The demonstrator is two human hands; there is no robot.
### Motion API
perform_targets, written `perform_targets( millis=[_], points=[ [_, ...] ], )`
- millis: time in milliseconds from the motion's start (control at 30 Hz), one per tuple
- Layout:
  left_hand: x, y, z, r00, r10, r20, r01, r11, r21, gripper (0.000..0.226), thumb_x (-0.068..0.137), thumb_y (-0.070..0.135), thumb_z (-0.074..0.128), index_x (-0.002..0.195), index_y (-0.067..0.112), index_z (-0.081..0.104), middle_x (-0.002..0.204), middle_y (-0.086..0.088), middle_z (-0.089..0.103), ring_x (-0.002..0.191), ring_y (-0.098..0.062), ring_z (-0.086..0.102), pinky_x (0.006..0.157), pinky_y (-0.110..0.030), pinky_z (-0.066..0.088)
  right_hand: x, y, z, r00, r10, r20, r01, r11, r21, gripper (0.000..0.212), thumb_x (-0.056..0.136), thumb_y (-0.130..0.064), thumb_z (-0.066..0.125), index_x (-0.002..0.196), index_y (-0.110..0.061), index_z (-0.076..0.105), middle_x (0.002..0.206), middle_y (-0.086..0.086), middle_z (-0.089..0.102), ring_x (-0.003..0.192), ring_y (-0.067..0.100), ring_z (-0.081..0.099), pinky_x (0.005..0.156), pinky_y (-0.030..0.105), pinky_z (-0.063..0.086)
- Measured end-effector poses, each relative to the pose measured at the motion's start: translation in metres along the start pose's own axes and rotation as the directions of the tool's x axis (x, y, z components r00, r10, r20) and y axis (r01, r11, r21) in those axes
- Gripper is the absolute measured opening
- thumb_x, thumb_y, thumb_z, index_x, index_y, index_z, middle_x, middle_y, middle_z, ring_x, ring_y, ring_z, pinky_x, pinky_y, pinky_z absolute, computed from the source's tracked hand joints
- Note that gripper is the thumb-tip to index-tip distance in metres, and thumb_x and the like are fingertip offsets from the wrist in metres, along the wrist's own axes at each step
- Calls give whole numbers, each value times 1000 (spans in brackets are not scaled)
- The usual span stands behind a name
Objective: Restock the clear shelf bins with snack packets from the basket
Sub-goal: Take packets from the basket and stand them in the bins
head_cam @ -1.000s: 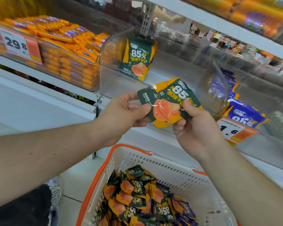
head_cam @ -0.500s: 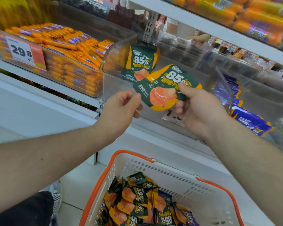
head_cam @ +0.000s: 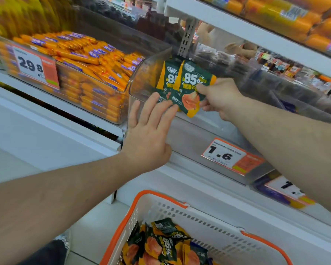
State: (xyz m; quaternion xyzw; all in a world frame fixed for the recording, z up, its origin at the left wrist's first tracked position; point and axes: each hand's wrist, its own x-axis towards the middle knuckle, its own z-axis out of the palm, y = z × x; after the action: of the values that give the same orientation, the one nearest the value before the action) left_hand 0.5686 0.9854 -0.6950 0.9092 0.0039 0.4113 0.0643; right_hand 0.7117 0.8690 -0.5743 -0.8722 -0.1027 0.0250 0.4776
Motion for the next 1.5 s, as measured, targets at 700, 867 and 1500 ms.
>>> perform_targets(
  millis=[700, 867, 1500],
  points=[
    [0, -2, 11, 995, 19, -95, -19, 1000, 1, 75, 63, 23, 44, 137, 12, 39, 139, -3, 35, 141, -31, 25, 116, -57, 12, 48, 10, 44, 998, 12, -55, -23, 980, -200, 46, 79, -50, 76, 83, -5, 68, 69, 12, 71, 64, 21, 72, 64, 35, 62],
    [0, -3, 11, 996, 28, -89, -27, 1000, 15, 76, 62, 23, 45, 138, 12, 39, 140, -4, 36, 141, -31, 26, 116, -57, 12, 47, 12, 42, 995, 35, -95, -57, 968, -243, 50, 77, -57, 75, 81, -8, 64, 67, 10, 70, 62, 19, 72, 64, 35, 62],
    [0, -3, 14, 995, 30, -94, -30, 1000, 2, 75, 63, 22, 45, 138, 9, 43, 140, -7, 44, 141, -33, 27, 116, -58, 13, 55, 13, 50, 985, 143, -96, -154, 981, -116, 53, 78, -55, 74, 96, -6, 65, 75, 11, 71, 63, 18, 72, 62, 34, 62]
  ],
)
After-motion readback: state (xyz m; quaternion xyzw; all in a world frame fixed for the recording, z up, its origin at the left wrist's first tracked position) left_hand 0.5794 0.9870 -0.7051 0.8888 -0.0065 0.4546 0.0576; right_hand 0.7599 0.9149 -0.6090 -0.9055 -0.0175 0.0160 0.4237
